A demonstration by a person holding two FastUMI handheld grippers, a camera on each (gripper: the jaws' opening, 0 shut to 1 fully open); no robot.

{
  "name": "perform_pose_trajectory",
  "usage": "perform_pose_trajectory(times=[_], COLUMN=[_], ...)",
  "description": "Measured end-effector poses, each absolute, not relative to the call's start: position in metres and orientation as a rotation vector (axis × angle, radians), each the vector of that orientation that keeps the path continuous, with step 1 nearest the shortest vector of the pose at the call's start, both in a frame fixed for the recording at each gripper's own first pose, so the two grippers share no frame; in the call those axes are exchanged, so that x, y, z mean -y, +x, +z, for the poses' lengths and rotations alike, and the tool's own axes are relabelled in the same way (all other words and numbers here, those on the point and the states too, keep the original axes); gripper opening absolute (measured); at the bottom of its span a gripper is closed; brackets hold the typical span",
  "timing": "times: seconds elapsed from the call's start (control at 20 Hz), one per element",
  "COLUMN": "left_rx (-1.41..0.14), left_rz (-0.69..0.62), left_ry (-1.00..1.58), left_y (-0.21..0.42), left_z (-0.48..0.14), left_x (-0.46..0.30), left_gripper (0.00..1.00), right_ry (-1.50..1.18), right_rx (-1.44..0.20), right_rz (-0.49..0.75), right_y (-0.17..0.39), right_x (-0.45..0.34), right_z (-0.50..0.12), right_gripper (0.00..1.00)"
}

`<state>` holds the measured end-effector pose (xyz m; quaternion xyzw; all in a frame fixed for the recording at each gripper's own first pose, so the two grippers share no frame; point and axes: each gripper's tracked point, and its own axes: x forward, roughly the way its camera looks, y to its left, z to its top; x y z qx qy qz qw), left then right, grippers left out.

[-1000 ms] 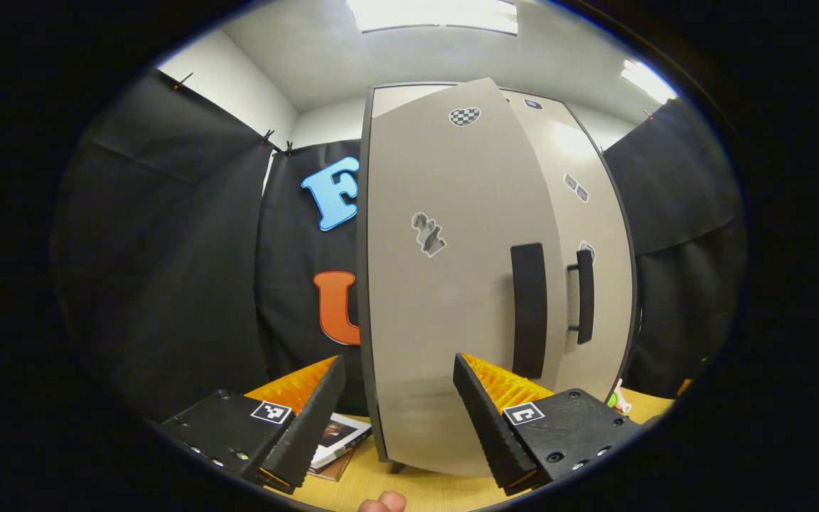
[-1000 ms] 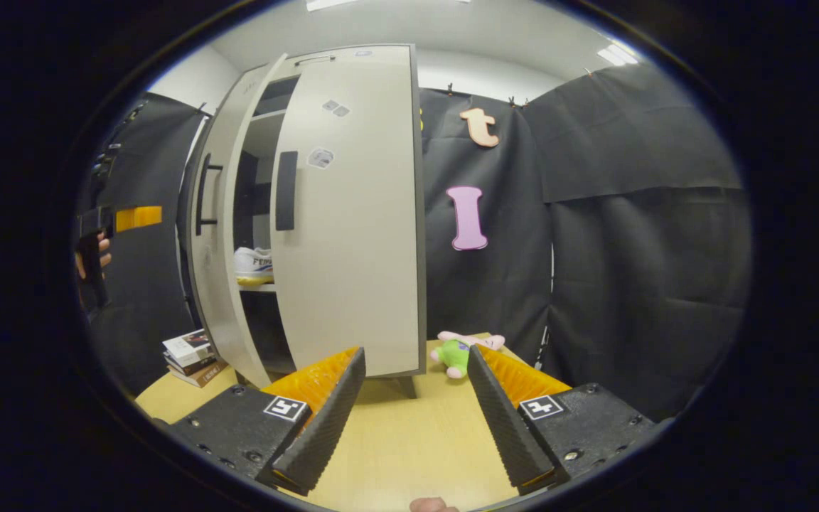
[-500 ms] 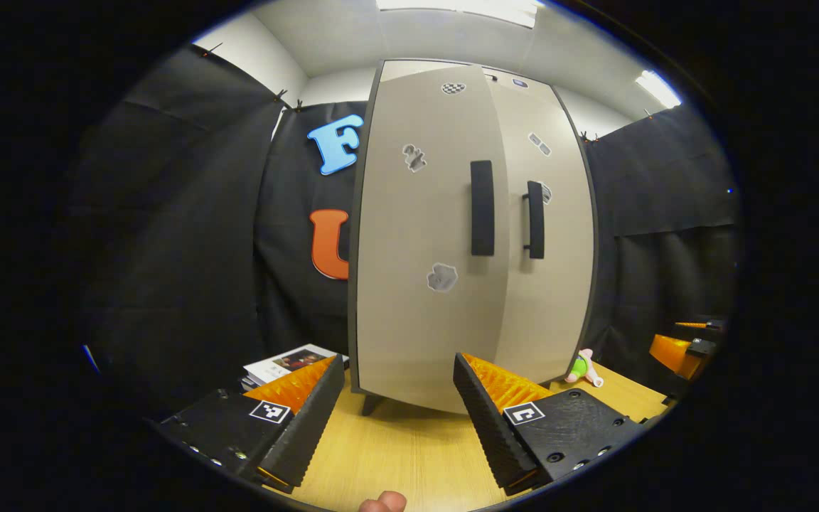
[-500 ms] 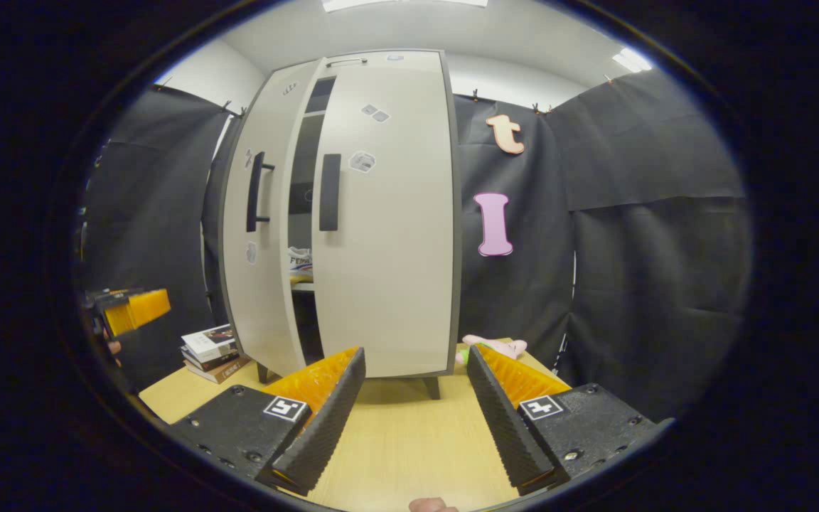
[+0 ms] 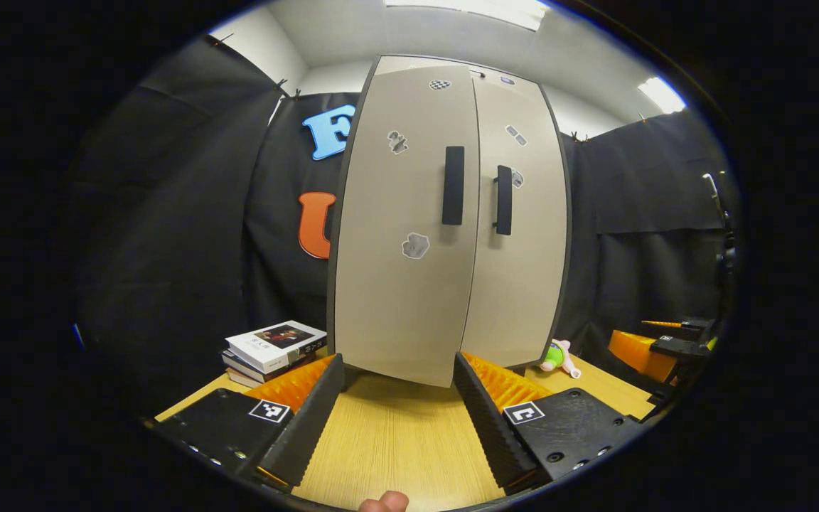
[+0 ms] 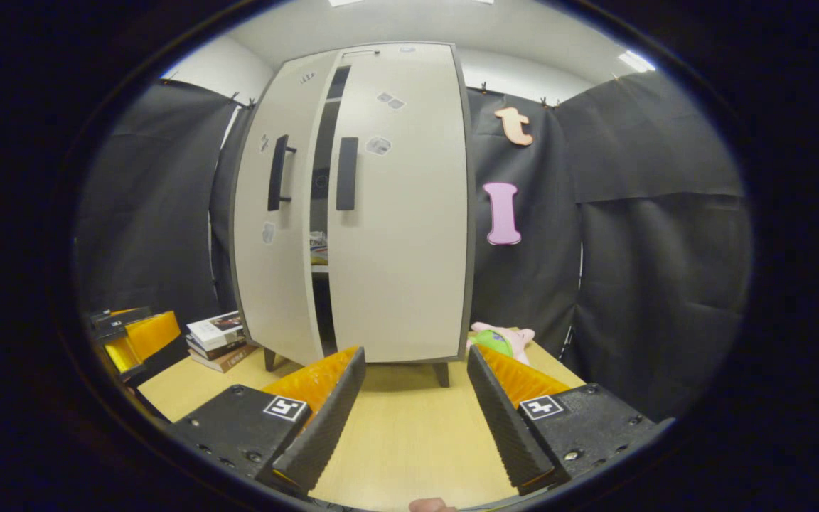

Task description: Grab one shoe with the right hand and put it into the shoe cabinet, grab the other shoe with the left hand and put it into the shoe cabinet; then close the right door with the right hand and the left door with the left hand.

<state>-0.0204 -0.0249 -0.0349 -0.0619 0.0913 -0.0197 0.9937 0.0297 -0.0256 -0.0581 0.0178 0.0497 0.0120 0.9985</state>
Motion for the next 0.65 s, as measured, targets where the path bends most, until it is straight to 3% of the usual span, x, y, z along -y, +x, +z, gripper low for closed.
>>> perform_pose_trajectory(times=[0.5,0.65], left_rx=[-0.17,-0.168], left_rz=[-0.046,-0.052], left_ry=[-0.093,-0.091], left_y=[-0.01,-0.007], left_z=[-0.035,-0.035], left_x=[0.019,0.021], left_gripper=[0.93,0.93], right_ry=[0.034,0.038], right_rx=[-0.061,-0.059], right_rz=[0.008,0.007], right_y=[0.026,0.027], right_x=[0.032,0.034], right_z=[-0.043,-0.041], right_gripper=[0.91,0.94])
